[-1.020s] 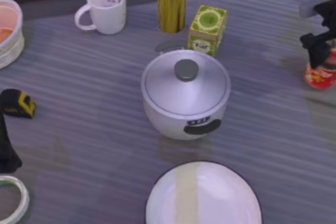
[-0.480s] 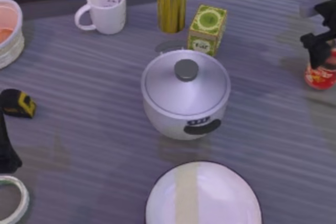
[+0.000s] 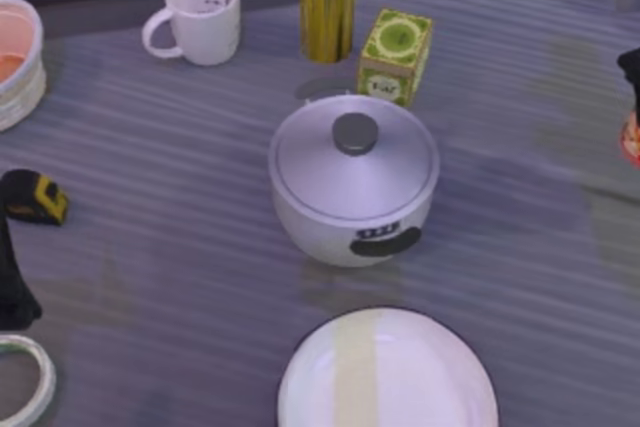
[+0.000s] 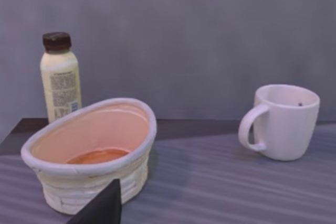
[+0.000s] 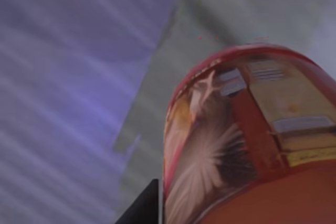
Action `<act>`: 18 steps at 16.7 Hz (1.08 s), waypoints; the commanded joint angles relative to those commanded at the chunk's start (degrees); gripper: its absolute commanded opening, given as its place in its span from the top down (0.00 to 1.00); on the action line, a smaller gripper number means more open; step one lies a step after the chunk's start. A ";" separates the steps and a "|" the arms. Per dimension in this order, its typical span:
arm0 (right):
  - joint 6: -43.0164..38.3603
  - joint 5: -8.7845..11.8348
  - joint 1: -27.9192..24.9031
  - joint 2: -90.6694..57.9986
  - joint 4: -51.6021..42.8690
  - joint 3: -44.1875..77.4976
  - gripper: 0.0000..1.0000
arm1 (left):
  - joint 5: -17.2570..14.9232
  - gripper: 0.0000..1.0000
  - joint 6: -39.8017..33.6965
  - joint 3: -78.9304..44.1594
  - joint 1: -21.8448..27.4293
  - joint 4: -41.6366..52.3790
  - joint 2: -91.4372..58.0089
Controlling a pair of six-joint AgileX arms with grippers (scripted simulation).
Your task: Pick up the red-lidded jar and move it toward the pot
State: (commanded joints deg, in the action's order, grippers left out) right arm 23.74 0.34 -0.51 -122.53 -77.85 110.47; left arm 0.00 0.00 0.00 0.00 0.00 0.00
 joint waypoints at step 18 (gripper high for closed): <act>-29.90 -0.17 -10.71 -2.69 2.96 -0.58 1.00 | 0.00 0.00 0.00 0.00 0.00 0.00 0.00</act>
State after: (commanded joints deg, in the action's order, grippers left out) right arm -6.16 0.17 -11.22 -125.22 -74.89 109.89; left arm 0.00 0.00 0.00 0.00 0.00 0.00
